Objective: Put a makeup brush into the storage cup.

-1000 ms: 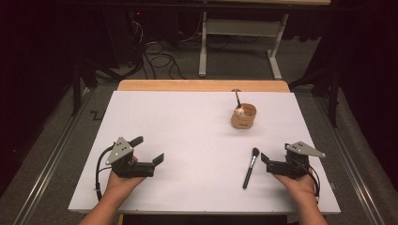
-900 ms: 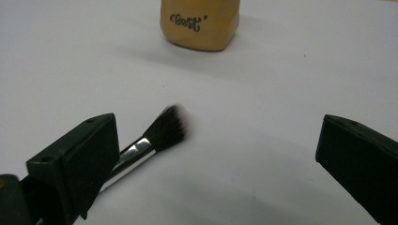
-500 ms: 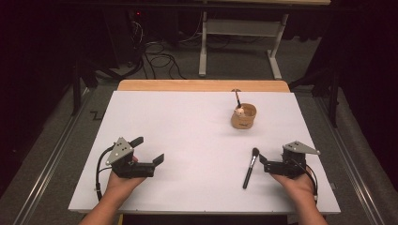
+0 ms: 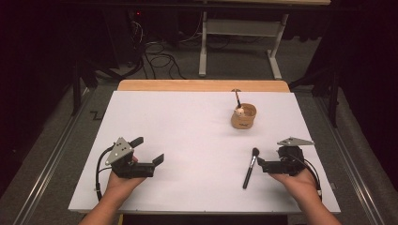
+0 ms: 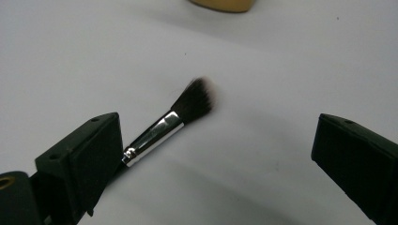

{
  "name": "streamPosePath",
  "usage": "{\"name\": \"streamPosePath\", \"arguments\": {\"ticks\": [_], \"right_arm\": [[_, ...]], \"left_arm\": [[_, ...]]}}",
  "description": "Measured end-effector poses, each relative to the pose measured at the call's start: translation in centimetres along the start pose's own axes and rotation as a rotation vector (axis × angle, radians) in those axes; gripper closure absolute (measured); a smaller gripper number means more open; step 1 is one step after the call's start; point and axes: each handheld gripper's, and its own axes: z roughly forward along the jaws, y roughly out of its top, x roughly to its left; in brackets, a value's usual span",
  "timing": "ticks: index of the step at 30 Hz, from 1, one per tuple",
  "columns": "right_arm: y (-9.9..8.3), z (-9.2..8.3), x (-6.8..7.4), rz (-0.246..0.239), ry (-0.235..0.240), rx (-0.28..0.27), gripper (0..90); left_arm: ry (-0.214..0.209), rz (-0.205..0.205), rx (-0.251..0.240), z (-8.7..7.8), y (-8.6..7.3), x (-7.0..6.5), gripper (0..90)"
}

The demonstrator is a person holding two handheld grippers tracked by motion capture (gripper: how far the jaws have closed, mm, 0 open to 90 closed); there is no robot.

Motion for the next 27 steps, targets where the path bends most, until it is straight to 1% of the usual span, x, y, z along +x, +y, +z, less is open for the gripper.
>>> {"name": "streamPosePath", "arguments": {"ticks": [6,10,15,19,23,27], "right_arm": [[-0.1,0.0,0.4,-0.018,0.003,0.067,5.1],[0.1,-0.2,0.5,-0.023,0.001,0.096,6.0],[0.0,-0.1,0.7,-0.023,0.008,0.138,7.1],[-0.2,-0.1,0.9,-0.027,0.015,0.182,7.6],[-0.3,0.0,1.1,-0.029,0.011,0.212,8.0],[-0.4,0.1,1.4,-0.027,0.02,0.239,8.9]], "left_arm": [[-0.003,0.001,0.002,0.0,0.0,0.0,0.2],[-0.003,-0.003,-0.004,0.0,0.0,-0.1,0.1],[-0.004,-0.001,-0.004,0.0,0.0,-0.1,0.2],[-0.005,-0.003,-0.005,0.0,0.0,-0.1,0.2],[-0.006,-0.002,-0.005,0.0,0.0,-0.1,0.2],[-0.006,0.0,-0.004,0.0,0.0,-0.1,0.2]]}}
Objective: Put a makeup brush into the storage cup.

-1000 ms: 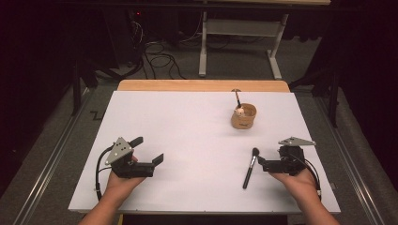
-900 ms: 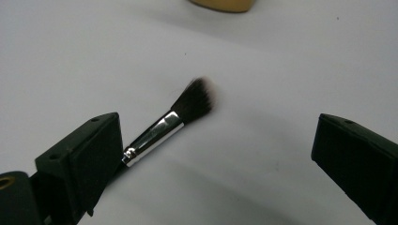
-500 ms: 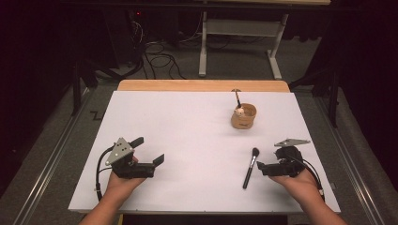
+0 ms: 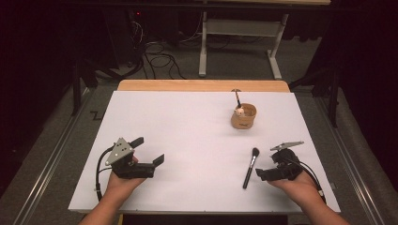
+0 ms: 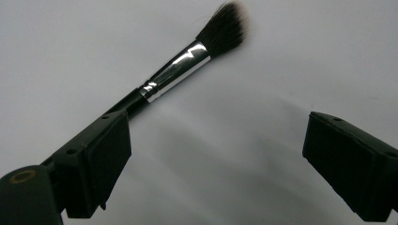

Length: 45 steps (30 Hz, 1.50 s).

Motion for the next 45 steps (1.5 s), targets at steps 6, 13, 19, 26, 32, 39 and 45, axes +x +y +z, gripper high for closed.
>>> {"name": "streamPosePath", "arguments": {"ticks": [6,13,19,26,32,39,45], "right_arm": [[0.0,-0.1,0.6,-0.013,0.01,0.038,10.4],[0.1,-0.2,1.1,-0.018,0.022,0.083,11.5],[0.4,-0.2,1.4,-0.028,0.029,0.118,13.8],[1.2,-0.9,2.6,-0.044,0.024,0.144,15.6],[1.7,-1.0,3.6,-0.064,0.031,0.178,18.7],[2.3,-0.3,4.8,-0.068,0.039,0.228,22.2],[2.8,0.5,5.3,-0.046,0.035,0.229,24.6]], "left_arm": [[-0.001,0.0,-0.001,0.0,0.0,0.0,0.2],[-0.002,0.001,-0.003,0.0,0.0,0.0,0.2],[0.0,0.0,-0.002,0.0,0.0,0.0,0.2],[-0.001,0.001,-0.003,0.0,0.0,-0.1,0.1],[0.002,-0.001,-0.005,-0.1,0.0,0.0,0.2],[0.003,-0.005,-0.009,-0.2,0.1,0.1,0.2],[0.003,-0.004,-0.009,-0.2,0.1,0.1,0.2]]}}
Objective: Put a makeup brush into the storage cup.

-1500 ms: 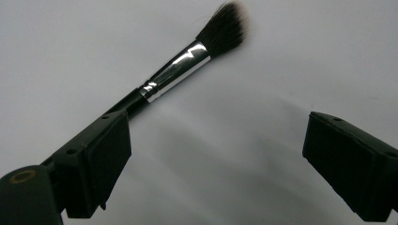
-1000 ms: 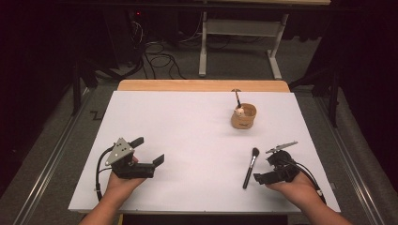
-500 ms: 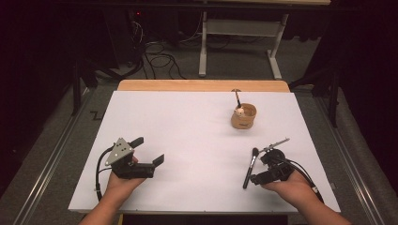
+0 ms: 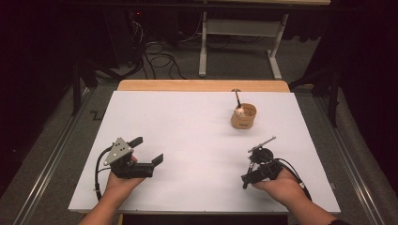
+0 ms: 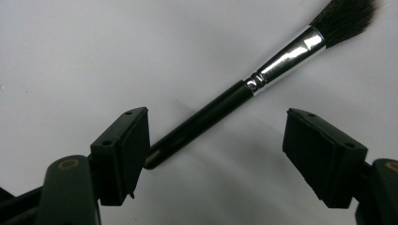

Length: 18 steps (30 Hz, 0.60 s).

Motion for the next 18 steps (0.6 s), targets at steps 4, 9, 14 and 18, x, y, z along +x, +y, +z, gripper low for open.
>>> {"name": "streamPosePath", "arguments": {"ticks": [4,9,14,18], "right_arm": [[0.33,0.45,0.24,0.001,-0.009,0.004,26.6],[0.57,0.59,0.63,0.009,-0.016,0.008,33.8],[0.65,0.47,0.51,0.029,-0.003,0.008,38.2],[0.56,0.31,0.47,0.05,0.002,0.014,40.1]], "left_arm": [[0.001,0.0,0.0,-0.01,0.0,0.04,0.2],[0.001,-0.003,-0.002,0.02,-0.01,0.04,0.2],[0.001,0.0,0.0,-0.03,0.0,0.07,0.2],[0.001,-0.001,0.0,-0.02,-0.01,0.07,0.2]]}}
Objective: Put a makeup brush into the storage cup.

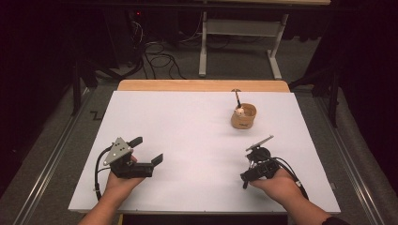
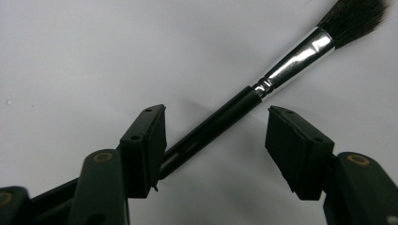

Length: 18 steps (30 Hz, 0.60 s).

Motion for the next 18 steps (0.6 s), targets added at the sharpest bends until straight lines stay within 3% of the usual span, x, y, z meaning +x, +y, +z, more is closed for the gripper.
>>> {"name": "streamPosePath", "arguments": {"ticks": [4,18], "right_arm": [[-0.08,-0.15,0.09,-0.012,0.009,0.009,41.9],[0.09,0.43,0.24,0.028,0.017,0.034,49.6]], "left_arm": [[-0.001,-0.002,-0.001,0.05,-0.01,-0.04,0.2],[-0.002,0.001,-0.004,-0.03,0.02,0.0,0.2]]}}
